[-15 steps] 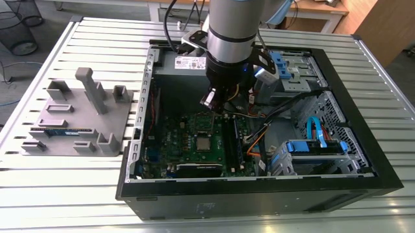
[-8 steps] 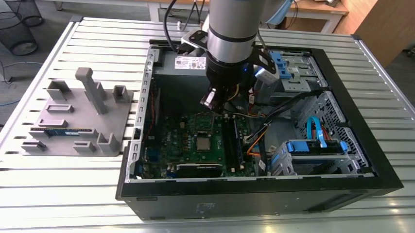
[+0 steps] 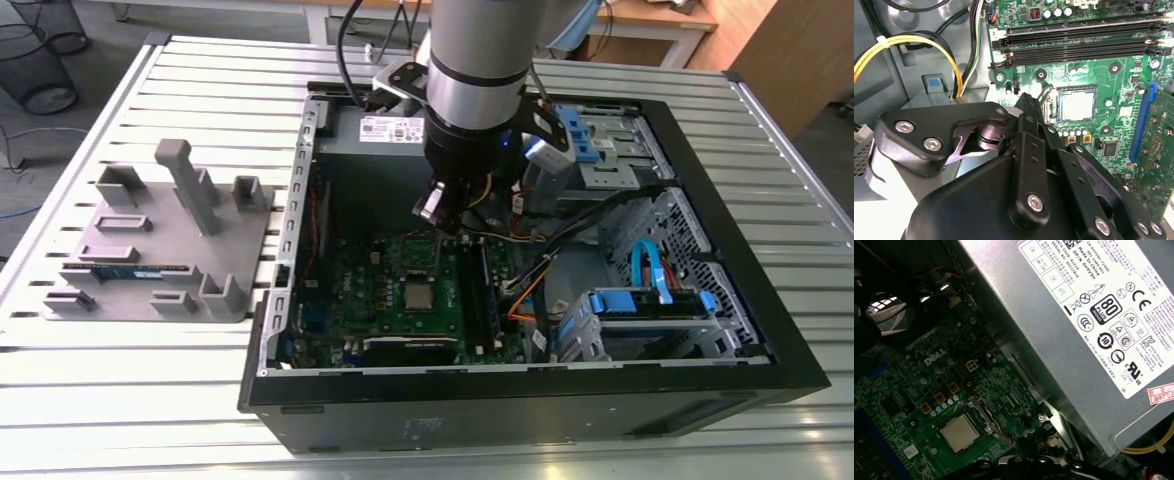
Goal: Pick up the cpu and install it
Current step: 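Close the cpu cover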
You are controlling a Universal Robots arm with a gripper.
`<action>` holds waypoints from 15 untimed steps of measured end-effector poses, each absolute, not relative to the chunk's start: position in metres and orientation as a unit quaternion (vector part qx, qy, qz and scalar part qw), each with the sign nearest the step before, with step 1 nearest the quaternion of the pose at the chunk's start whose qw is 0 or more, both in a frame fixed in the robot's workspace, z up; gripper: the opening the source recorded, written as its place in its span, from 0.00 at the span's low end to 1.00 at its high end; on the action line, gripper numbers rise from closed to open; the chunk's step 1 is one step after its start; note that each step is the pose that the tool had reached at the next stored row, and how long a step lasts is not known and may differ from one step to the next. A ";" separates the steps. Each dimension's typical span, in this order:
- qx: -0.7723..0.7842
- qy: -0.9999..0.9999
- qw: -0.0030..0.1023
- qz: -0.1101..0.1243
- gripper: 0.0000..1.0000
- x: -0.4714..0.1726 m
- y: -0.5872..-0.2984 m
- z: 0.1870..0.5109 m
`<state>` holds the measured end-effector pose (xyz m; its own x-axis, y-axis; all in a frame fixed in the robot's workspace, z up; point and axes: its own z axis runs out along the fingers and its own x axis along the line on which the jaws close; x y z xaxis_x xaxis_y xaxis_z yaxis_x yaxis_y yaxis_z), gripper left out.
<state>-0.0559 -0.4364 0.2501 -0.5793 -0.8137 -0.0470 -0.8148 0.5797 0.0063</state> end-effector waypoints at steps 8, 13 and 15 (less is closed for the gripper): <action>-0.460 0.888 0.019 0.014 0.11 -0.056 -0.437 0.250; -0.461 0.887 0.019 0.014 0.11 -0.056 -0.437 0.251; -0.462 0.887 0.019 0.014 0.11 -0.056 -0.437 0.251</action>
<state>-0.0560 -0.4368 0.2511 -0.5733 -0.8180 -0.0469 -0.8191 0.5737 0.0063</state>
